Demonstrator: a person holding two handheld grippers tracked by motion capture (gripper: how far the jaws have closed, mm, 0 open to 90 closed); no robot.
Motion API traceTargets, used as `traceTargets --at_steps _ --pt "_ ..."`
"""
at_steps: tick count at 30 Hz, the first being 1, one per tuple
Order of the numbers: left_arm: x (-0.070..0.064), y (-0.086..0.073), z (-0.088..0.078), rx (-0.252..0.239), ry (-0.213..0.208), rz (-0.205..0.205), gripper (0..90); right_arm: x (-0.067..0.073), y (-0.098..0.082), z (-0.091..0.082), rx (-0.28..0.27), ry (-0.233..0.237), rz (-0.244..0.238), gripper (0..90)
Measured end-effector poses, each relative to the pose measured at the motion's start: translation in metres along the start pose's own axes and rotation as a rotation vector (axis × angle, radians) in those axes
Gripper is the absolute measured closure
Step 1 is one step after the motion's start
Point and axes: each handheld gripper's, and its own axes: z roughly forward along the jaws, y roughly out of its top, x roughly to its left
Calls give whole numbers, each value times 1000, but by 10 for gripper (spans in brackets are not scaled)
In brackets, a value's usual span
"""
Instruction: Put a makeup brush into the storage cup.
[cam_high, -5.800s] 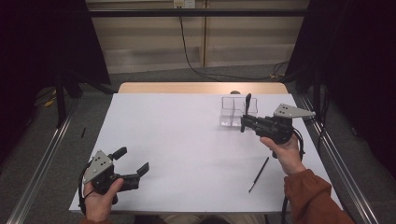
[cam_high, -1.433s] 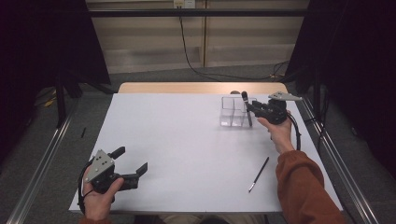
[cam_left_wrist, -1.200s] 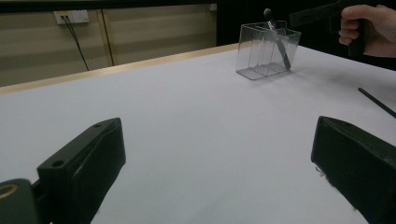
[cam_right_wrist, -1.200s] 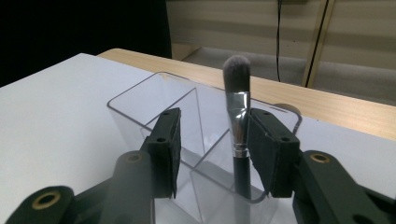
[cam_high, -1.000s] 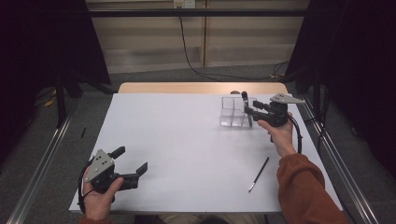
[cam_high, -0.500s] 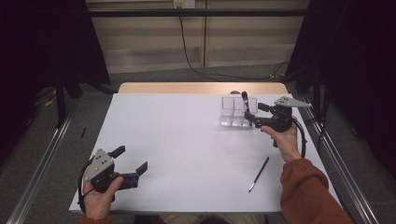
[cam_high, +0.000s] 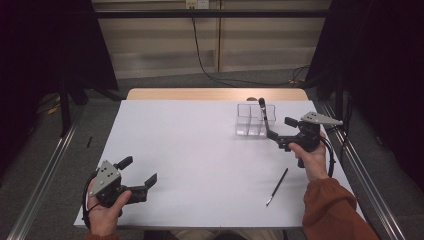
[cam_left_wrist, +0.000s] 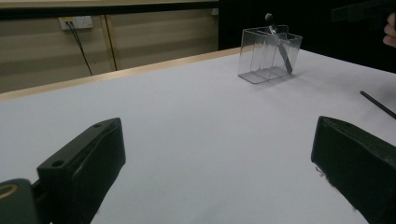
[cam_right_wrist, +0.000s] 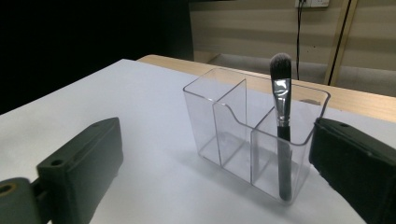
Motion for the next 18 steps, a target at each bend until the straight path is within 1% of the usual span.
traceTargets --at_steps 3,5,7,8,10,12,14,16,18 --pt "0 0 -1 1 3 2 30 2 -1 -8 7 4 18 18" --pt "0 0 -1 0 5 2 30 5 -3 -14 -8 11 8 17" --pt "1 0 -1 1 10 -2 30 7 -6 -17 -1 10 16 27" --pt "1 0 -1 2 13 -1 31 9 -7 -19 -4 10 7 28" --pt "1 0 -1 6 12 -1 30 12 -9 -21 -6 16 7 28" --pt "0 0 -2 2 11 -5 30 15 -11 -22 0 7 -13 32" --pt "0 0 -2 1 7 -4 30 19 -14 -25 7 -5 -17 37" --pt "0 -1 -2 1 8 -7 30 22 -18 -28 7 -7 -25 39" --pt "1 0 -2 -1 1 -3 30 24 -20 -31 9 -13 -28 39"
